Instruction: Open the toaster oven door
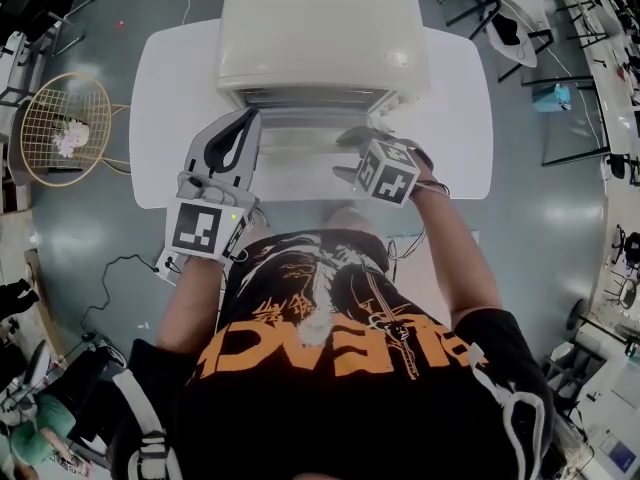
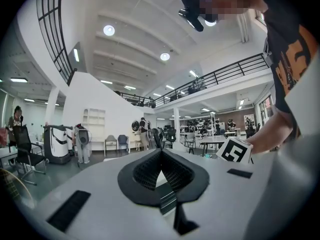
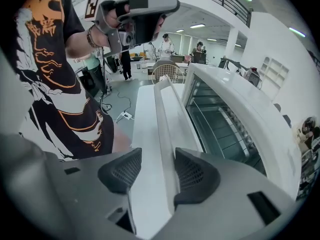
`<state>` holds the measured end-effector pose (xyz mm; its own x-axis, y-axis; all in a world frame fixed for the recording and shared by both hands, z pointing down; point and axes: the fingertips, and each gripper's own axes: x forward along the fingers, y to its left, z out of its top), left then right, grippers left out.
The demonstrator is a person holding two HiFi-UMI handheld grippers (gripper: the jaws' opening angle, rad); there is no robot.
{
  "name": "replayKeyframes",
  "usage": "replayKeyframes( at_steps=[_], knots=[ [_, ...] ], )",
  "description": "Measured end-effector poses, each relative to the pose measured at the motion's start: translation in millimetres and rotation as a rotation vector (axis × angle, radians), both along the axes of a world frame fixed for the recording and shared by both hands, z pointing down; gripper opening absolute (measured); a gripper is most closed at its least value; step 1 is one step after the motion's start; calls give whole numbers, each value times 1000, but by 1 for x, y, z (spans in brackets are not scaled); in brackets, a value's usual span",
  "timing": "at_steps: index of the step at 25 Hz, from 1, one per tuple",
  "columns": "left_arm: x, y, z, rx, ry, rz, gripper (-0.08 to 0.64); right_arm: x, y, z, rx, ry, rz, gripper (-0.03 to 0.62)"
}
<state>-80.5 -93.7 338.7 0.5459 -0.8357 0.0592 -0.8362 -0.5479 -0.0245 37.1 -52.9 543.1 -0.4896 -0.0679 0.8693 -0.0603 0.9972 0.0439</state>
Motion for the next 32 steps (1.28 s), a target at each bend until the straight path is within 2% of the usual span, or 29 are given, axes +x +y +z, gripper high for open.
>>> replayKeyframes(
  at_steps=[6,10,12,14,18,19,21,23,27,30,32],
  knots=[
    [3,2,31,-33,-77,36,21,-1,3,2,5,-50,37,218],
    [4,3,74,-113,-190,98,21,-3,5,3,16,-58,50,213],
    [7,5,95,-168,-278,152,21,-3,5,3,21,-57,51,211],
    [10,7,115,-193,-447,223,21,-3,6,4,22,-57,52,210],
    [12,4,152,-163,-954,385,23,-2,6,4,22,-55,55,210],
    [14,4,161,-166,-1054,436,23,-1,6,4,23,-54,57,210],
    [17,7,176,-198,-1177,539,36,-1,6,5,23,-52,60,210],
    [18,11,183,-246,-1214,613,43,-2,7,5,24,-52,61,210],
    [20,9,182,-337,-1190,676,58,0,6,5,27,-53,66,210],
    [19,7,184,-366,-1245,707,91,-1,6,7,25,-53,67,210],
    [20,12,187,-392,-1285,750,58,0,8,7,24,-53,68,210]
  ],
)
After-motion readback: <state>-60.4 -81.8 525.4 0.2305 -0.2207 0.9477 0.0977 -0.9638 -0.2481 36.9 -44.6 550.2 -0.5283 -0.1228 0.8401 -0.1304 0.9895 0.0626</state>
